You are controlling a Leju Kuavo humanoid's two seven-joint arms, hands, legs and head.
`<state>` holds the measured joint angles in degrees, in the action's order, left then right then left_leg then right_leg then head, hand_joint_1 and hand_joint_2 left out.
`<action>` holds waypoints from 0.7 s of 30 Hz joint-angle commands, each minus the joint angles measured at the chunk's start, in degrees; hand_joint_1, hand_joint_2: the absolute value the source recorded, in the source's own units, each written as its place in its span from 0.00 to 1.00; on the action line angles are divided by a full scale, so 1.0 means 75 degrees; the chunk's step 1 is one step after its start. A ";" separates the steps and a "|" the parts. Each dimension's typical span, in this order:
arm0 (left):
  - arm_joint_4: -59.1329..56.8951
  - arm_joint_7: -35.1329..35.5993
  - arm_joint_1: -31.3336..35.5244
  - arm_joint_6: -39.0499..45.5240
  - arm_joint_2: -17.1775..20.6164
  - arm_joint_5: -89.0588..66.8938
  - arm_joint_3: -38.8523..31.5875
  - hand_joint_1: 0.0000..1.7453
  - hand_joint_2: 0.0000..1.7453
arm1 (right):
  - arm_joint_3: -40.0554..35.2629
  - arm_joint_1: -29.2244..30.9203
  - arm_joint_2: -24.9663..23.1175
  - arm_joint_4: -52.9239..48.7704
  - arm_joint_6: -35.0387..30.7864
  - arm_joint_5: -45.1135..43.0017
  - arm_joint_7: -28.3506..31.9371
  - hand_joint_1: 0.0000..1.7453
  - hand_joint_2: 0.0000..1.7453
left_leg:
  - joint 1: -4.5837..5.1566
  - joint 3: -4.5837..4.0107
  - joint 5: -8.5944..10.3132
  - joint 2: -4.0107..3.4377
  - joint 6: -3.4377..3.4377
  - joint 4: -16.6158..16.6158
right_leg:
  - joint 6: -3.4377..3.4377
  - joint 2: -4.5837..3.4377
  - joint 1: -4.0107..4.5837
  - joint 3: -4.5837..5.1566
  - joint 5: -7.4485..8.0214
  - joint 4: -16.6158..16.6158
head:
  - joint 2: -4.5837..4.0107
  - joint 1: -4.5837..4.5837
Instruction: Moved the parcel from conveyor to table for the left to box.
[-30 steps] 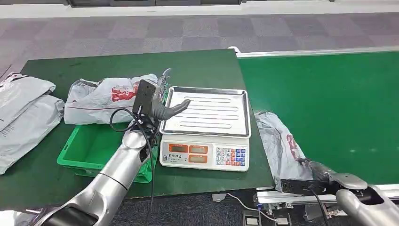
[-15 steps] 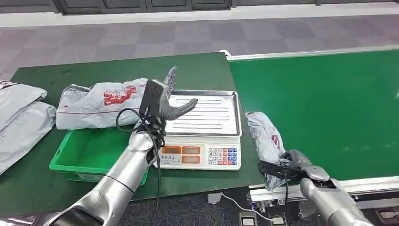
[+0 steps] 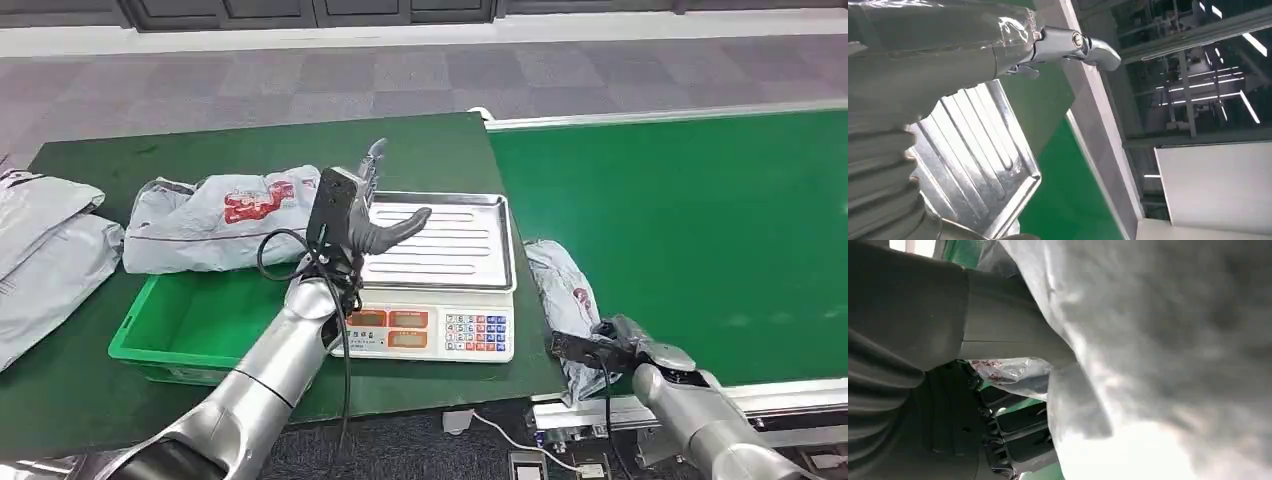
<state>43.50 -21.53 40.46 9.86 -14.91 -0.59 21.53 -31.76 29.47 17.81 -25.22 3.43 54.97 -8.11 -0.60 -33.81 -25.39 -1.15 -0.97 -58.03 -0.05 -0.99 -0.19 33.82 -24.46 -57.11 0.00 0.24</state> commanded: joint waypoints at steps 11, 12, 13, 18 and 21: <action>0.0446 -0.0077 -0.0616 0.0511 0.1040 -0.0033 -0.0312 0.00 1.00 | 0.3587 -0.1750 -0.0028 -0.7483 -0.1548 -0.0007 -0.0155 1.00 1.00 | 0.0020 -0.0069 0.0053 0.0100 0.0000 0.0002 | 0.0002 0.0083 -0.0027 0.0132 0.0006 -0.0032 | 0.0000 0.0000; 0.0446 -0.0077 -0.0616 0.0511 0.1040 -0.0033 -0.0312 0.00 1.00 | 0.3587 -0.1750 -0.0028 -0.7483 -0.1548 -0.0007 -0.0155 1.00 1.00 | 0.0021 -0.0080 0.0057 0.0119 0.0000 0.0003 | -0.0002 0.0100 -0.0028 0.0137 0.0004 -0.0032 | 0.0000 0.0000; 0.0446 -0.0081 -0.0617 0.0512 0.1034 -0.0034 -0.0314 0.00 1.00 | 0.3582 -0.1740 -0.0049 -0.7442 -0.1544 -0.0005 -0.0153 1.00 1.00 | 0.0021 -0.0078 0.0053 0.0125 0.0002 0.0006 | -0.0001 0.0105 -0.0029 0.0131 -0.0002 -0.0028 | 0.0000 0.0000; 0.0452 -0.0085 -0.0605 0.0510 0.1024 -0.0037 -0.0319 0.00 1.00 | 0.3552 -0.1748 -0.0075 -0.7359 -0.1558 0.0029 -0.0111 1.00 1.00 | 0.0014 -0.0093 0.0056 0.0138 0.0003 0.0003 | -0.0006 0.0117 -0.0021 0.0134 0.0000 -0.0019 | 0.0000 0.0000; 0.0452 -0.0085 -0.0605 0.0510 0.1024 -0.0037 -0.0319 0.00 1.00 | 0.3552 -0.1748 -0.0075 -0.7359 -0.1558 0.0029 -0.0111 1.00 1.00 | 0.0023 -0.0094 0.0058 0.0140 0.0004 0.0006 | -0.0007 0.0118 -0.0031 0.0135 0.0001 -0.0016 | 0.0000 0.0000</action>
<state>48.43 -22.27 34.97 13.75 -8.06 -0.87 20.96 -8.44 15.80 18.62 -78.45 -8.48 55.34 -9.03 -0.44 -34.56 -24.94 -0.06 -0.95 -58.03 -0.10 -0.06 -0.41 34.86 -24.44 -57.25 0.00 0.24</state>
